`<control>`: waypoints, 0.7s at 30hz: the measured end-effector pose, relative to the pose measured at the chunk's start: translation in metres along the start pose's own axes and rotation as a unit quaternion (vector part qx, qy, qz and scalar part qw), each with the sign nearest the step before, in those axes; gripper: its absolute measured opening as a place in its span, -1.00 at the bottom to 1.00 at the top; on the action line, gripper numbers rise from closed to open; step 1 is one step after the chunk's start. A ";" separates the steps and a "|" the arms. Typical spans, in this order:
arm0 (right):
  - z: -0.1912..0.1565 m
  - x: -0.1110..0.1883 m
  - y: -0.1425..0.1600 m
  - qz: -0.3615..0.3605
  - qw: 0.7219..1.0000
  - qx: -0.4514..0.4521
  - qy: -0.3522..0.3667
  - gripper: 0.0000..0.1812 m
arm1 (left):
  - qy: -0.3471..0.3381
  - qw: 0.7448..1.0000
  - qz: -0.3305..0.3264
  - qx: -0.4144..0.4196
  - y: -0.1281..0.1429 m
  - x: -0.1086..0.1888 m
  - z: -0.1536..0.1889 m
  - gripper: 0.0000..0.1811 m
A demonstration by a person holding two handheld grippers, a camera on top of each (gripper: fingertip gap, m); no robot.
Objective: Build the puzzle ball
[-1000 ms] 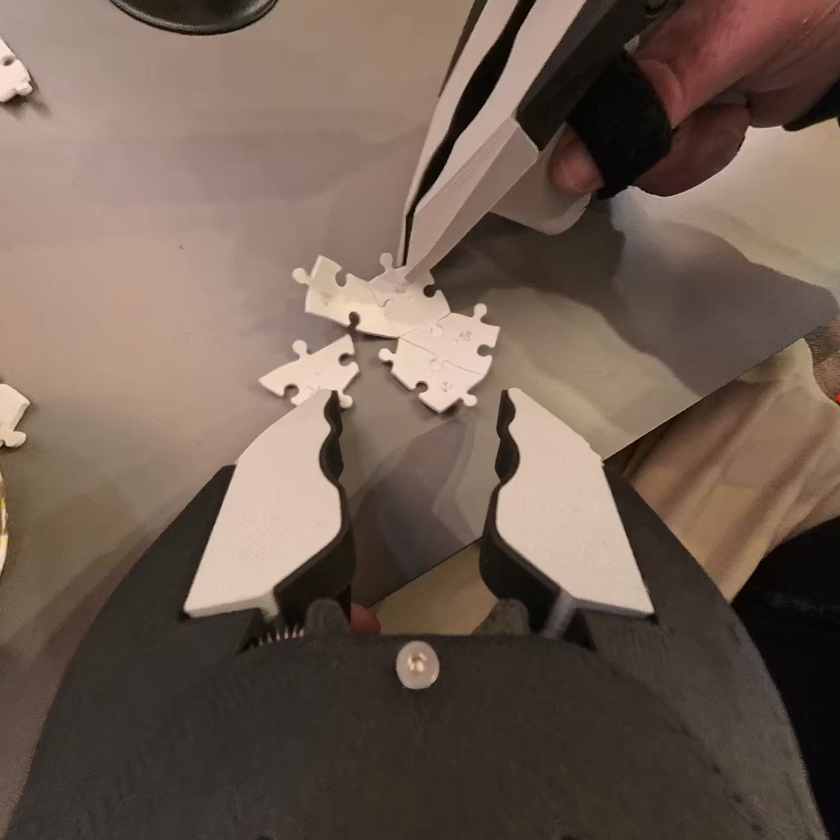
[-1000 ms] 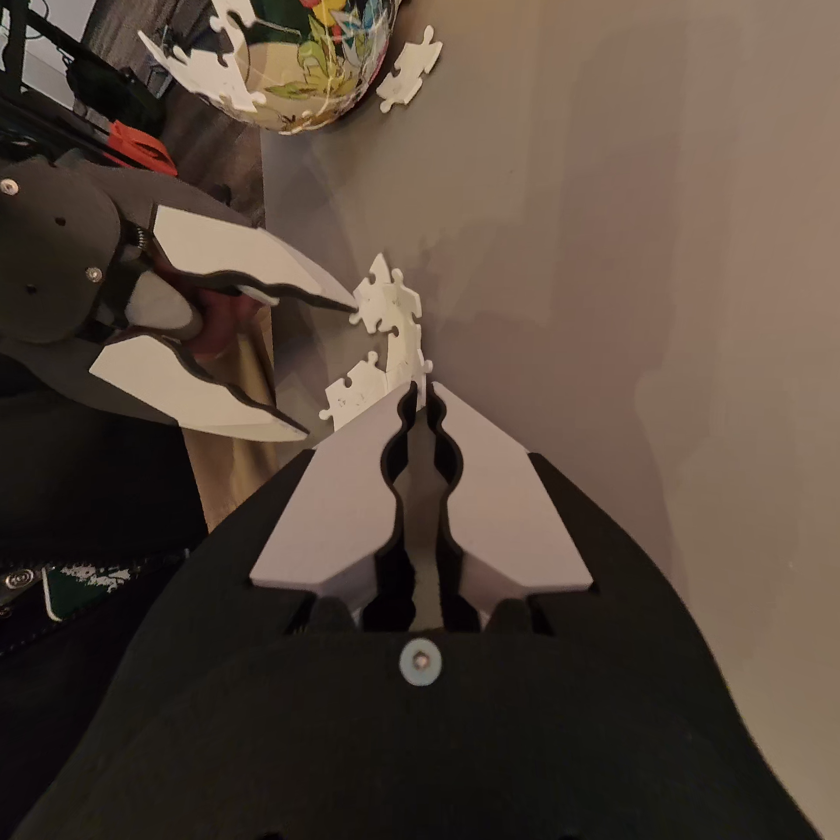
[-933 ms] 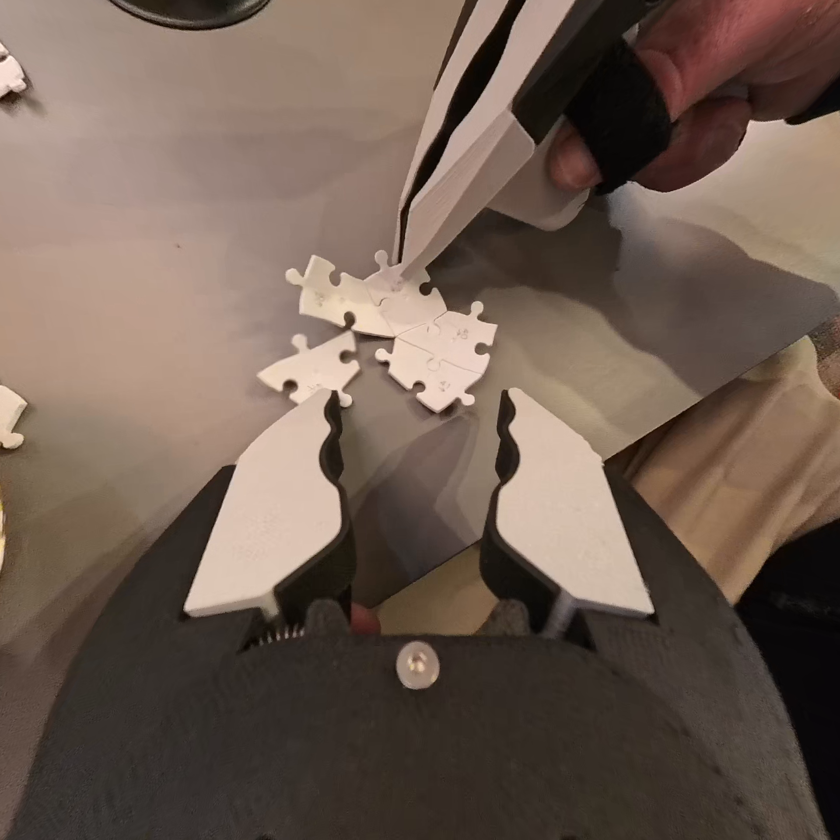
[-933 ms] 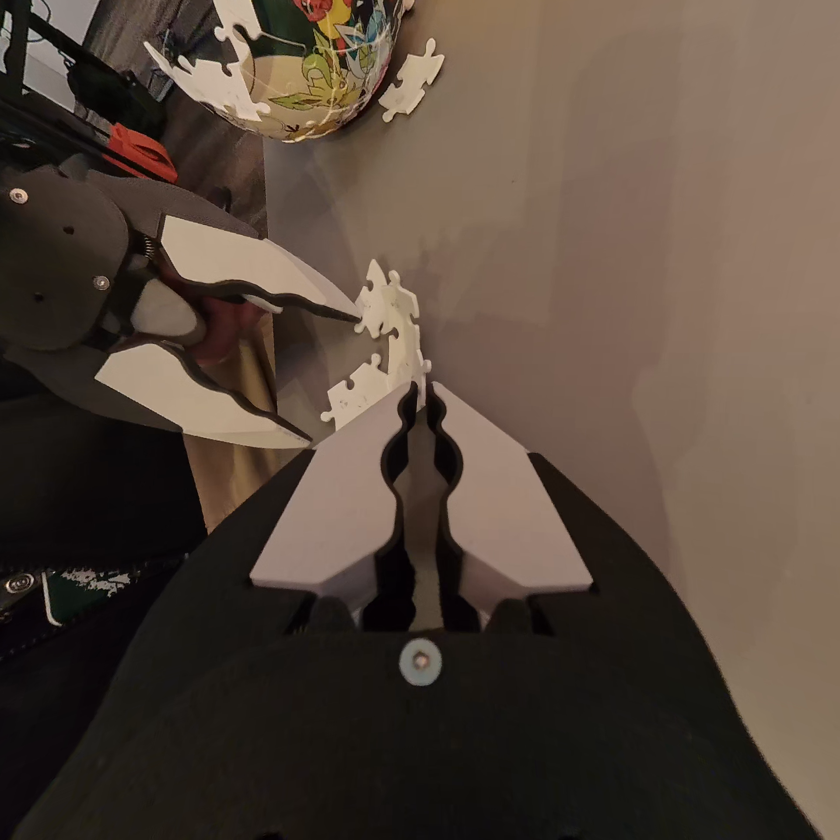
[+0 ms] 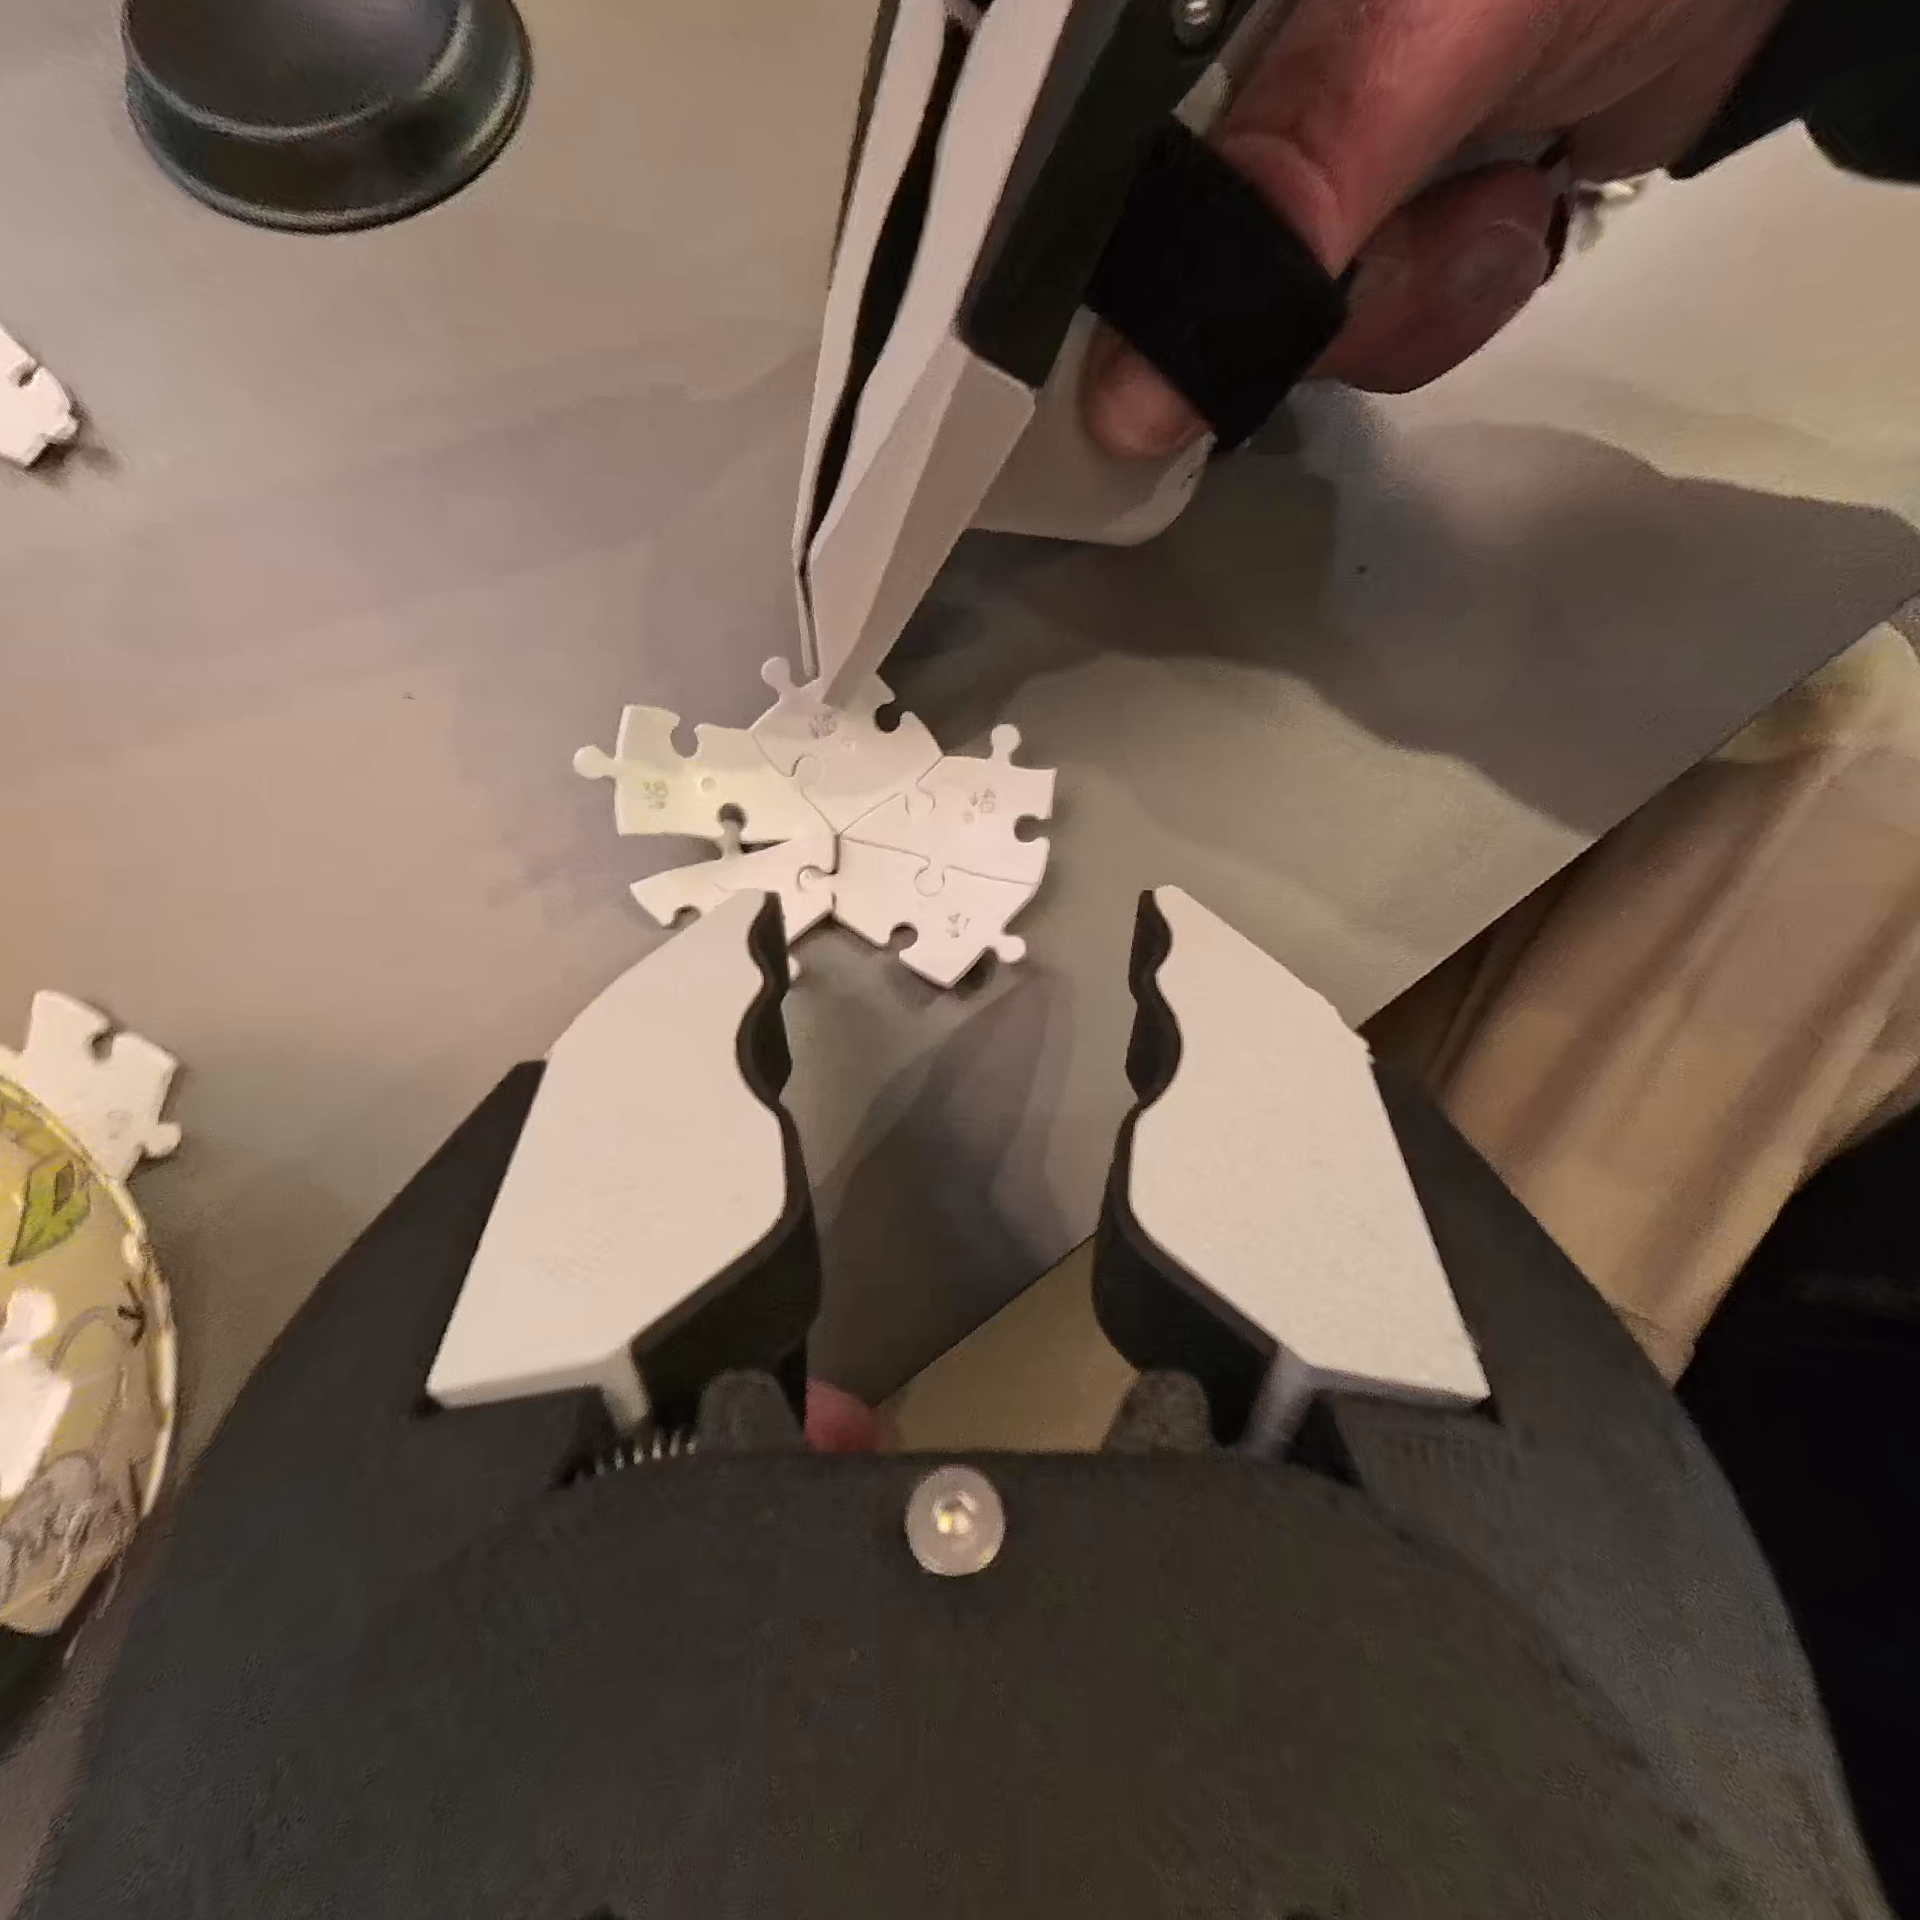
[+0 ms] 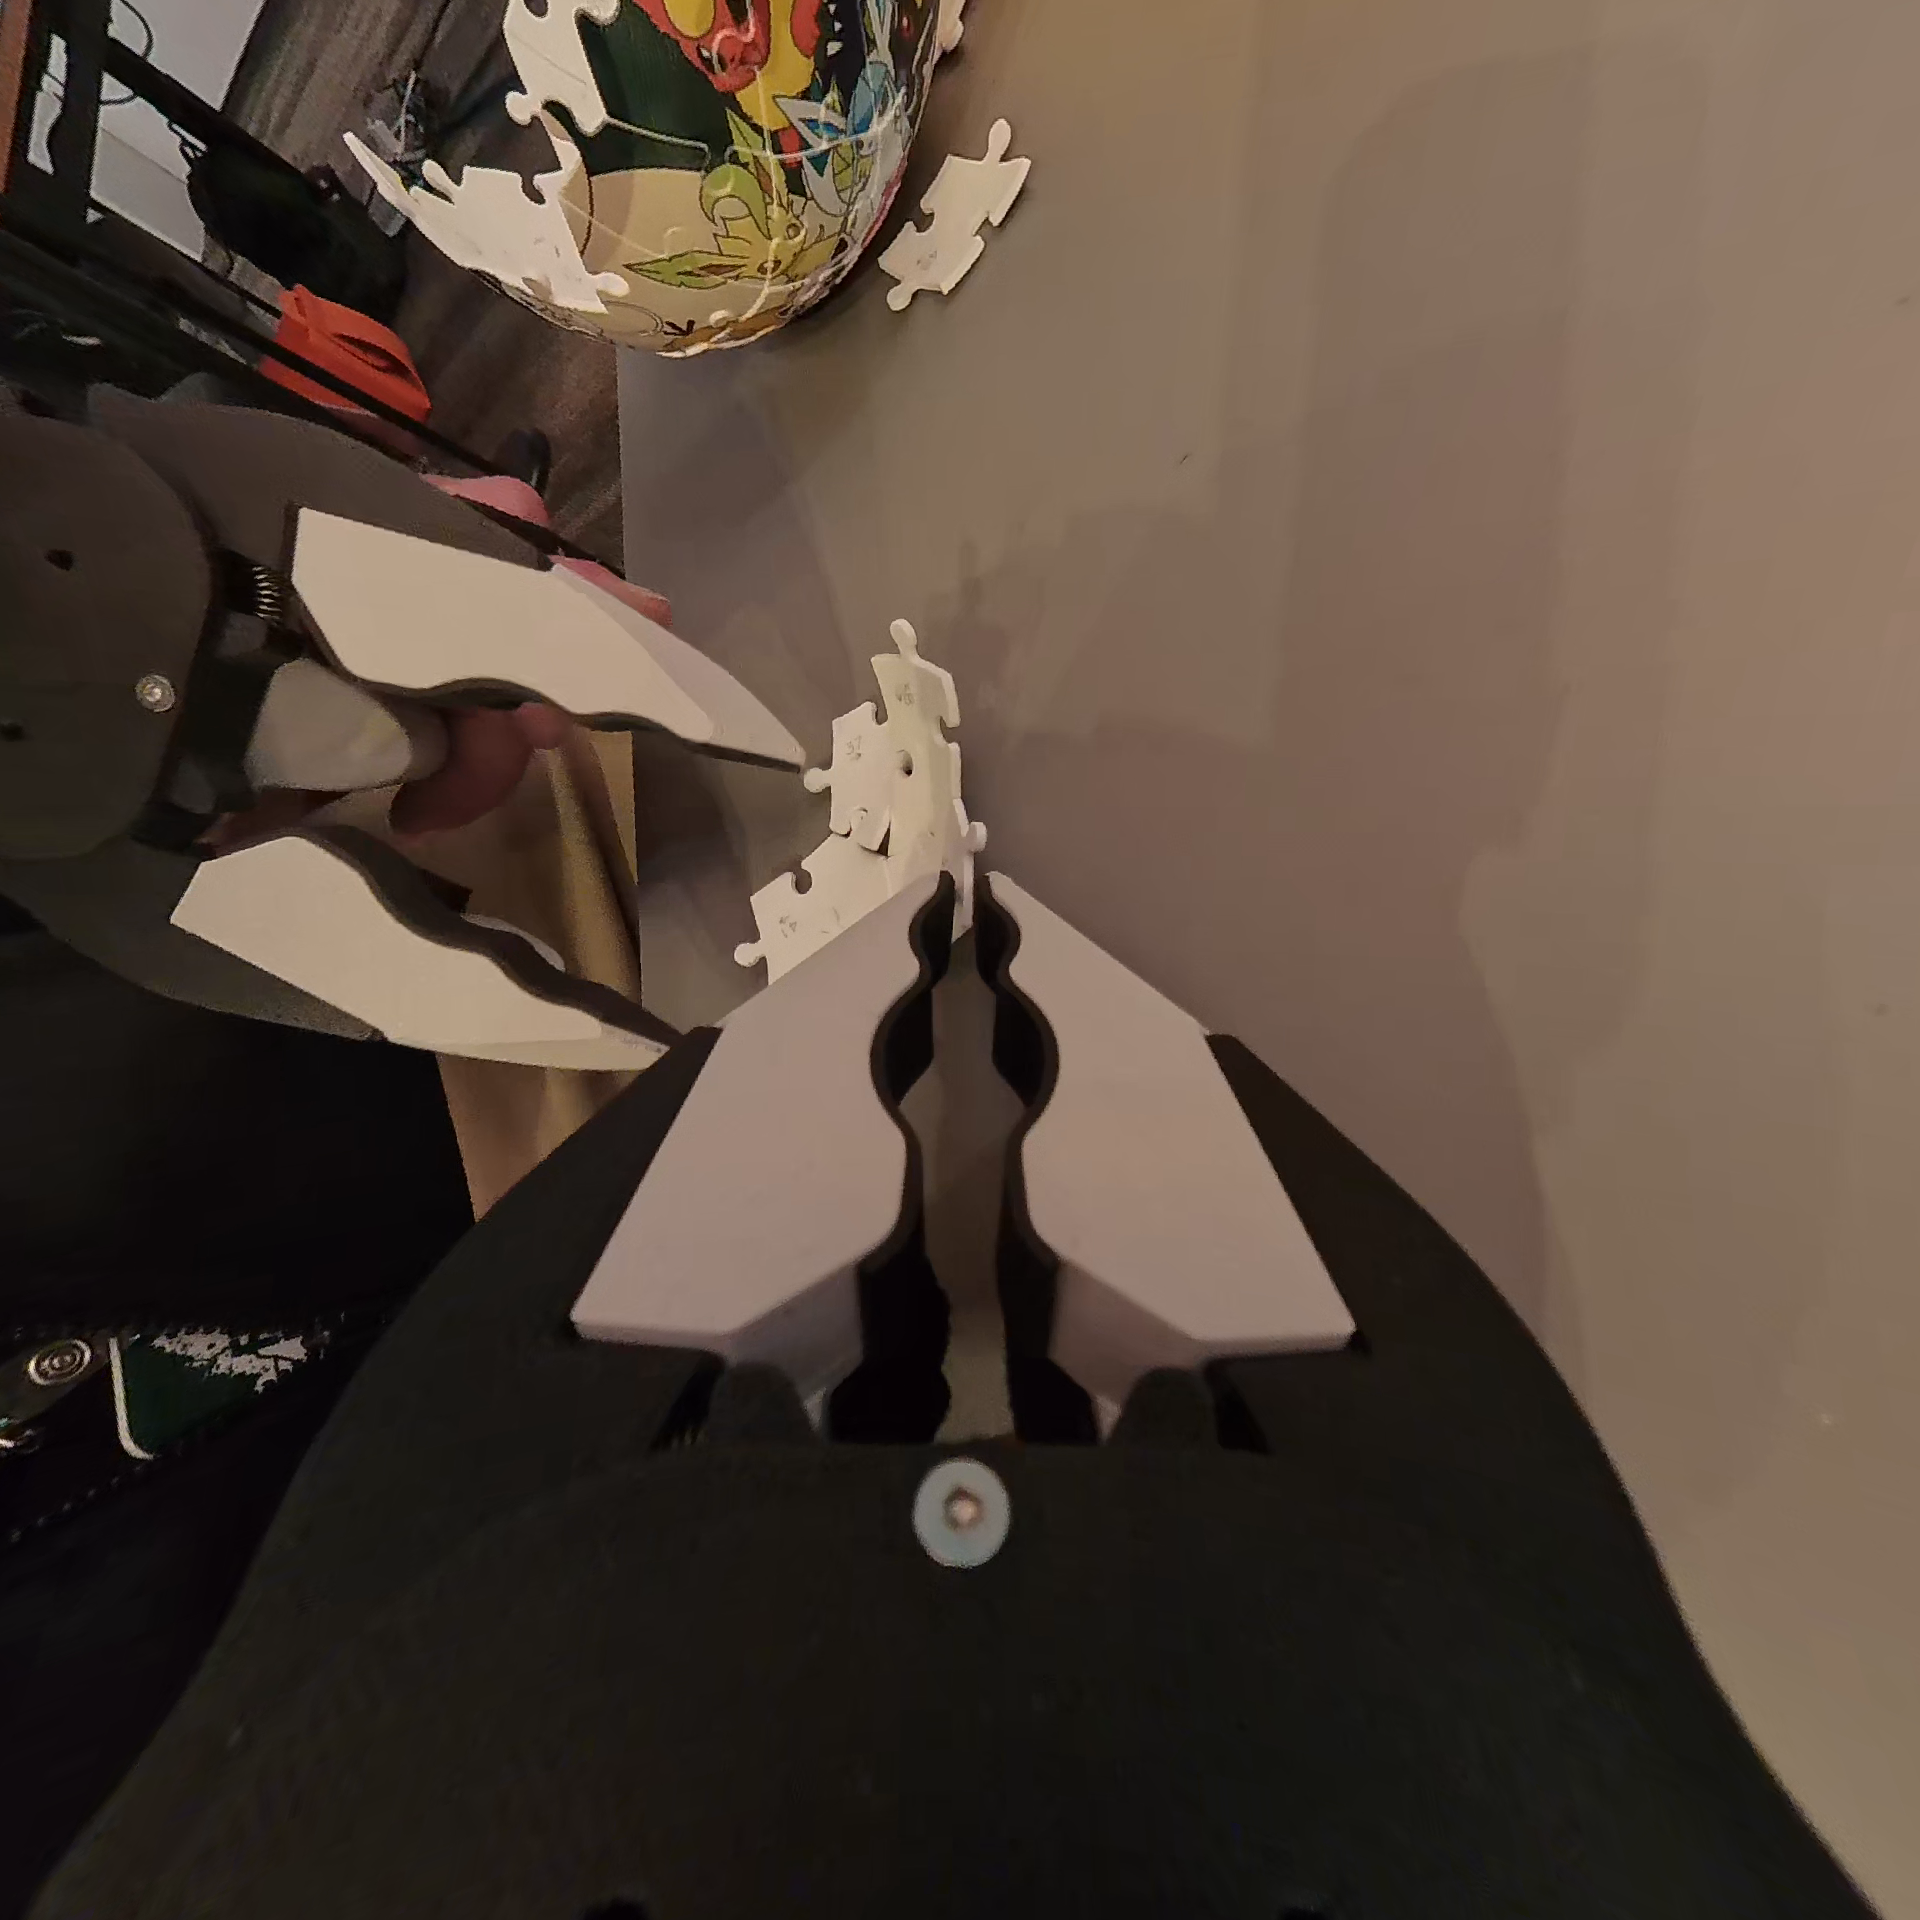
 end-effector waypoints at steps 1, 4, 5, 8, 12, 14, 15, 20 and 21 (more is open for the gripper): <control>0.000 0.000 0.000 0.000 1.000 0.000 0.000 -0.97 | 0.008 1.000 -0.006 -0.008 -0.001 -0.002 0.002 -0.31; 0.000 0.000 0.000 0.000 1.000 0.000 0.000 -0.97 | 0.011 0.999 -0.031 -0.034 -0.001 -0.008 0.005 -0.30; 0.000 0.000 0.000 0.000 1.000 0.000 0.000 -0.97 | 0.010 0.999 -0.037 -0.039 -0.001 -0.010 0.005 -0.30; 0.000 0.000 0.001 -0.001 1.000 0.000 0.000 -0.97 | 0.014 0.998 -0.045 -0.037 -0.001 -0.014 0.006 -0.30; 0.001 -0.001 0.001 -0.002 1.000 0.000 -0.002 -0.97 | 0.018 0.998 -0.049 -0.029 0.002 -0.016 0.004 -0.30; 0.001 -0.001 0.001 -0.003 1.000 -0.001 -0.002 -0.97 | 0.020 0.998 -0.048 -0.027 0.002 -0.015 0.003 -0.30; 0.001 -0.001 0.001 -0.003 1.000 -0.001 -0.003 -0.97 | 0.021 0.998 -0.047 -0.026 0.002 -0.015 0.003 -0.31; 0.001 -0.002 0.001 -0.004 1.000 0.000 -0.005 -0.96 | 0.029 0.998 -0.048 -0.025 0.002 -0.014 0.002 -0.32; 0.001 -0.002 0.001 -0.004 1.000 0.000 -0.005 -0.95 | 0.031 0.998 -0.047 -0.025 0.002 -0.014 0.002 -0.32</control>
Point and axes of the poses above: each gripper's, where its closed fingertips meet, x back along the fingers, y out of its underside, z = x × y across the jaws, the point moved 5 cm from there along x, back along the fingers, and after that the axes turned 15 degrees about y, right-handed, at the moved point
